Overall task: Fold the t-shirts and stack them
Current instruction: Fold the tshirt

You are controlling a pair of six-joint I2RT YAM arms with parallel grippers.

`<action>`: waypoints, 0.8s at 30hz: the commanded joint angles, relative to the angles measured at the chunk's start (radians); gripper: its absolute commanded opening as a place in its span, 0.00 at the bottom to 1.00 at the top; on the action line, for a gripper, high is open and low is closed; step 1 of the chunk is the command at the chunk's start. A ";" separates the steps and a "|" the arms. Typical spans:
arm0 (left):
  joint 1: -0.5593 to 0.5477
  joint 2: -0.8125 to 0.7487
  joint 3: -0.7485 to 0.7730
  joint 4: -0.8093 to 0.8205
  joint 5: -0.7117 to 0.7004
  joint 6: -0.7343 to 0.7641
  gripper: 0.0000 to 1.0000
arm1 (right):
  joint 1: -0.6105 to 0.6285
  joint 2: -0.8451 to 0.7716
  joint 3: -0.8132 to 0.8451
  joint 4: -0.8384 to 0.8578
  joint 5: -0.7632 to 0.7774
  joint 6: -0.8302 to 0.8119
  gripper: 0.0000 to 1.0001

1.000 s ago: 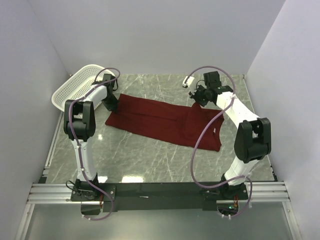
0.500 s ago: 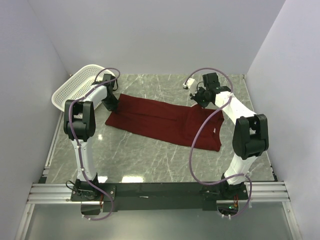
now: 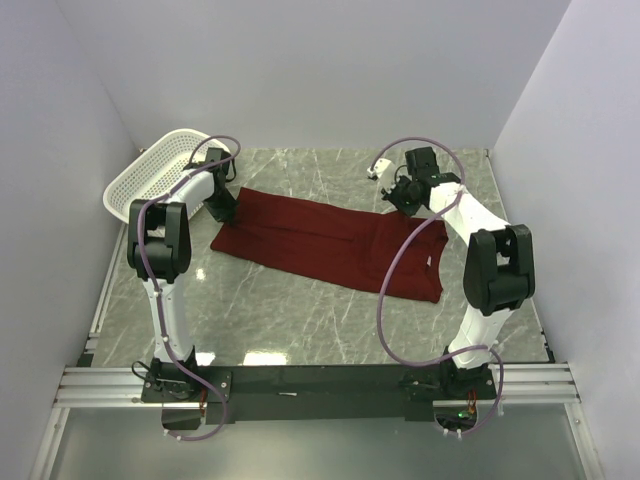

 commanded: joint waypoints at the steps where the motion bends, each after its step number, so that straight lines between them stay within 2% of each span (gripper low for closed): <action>1: 0.003 -0.004 0.003 0.010 0.008 0.026 0.01 | -0.012 0.012 0.035 0.020 0.014 0.013 0.05; 18: 0.005 -0.041 -0.005 0.029 0.015 0.044 0.01 | -0.012 0.047 0.072 0.018 0.055 0.036 0.06; 20: 0.005 -0.052 -0.005 0.035 0.016 0.050 0.01 | -0.014 0.050 0.066 0.015 0.064 0.042 0.14; 21: 0.005 -0.062 -0.002 0.038 0.019 0.055 0.02 | -0.014 0.052 0.066 0.012 0.069 0.045 0.34; 24: 0.005 -0.095 0.003 0.050 0.030 0.068 0.13 | -0.020 0.031 0.058 0.010 0.064 0.071 0.52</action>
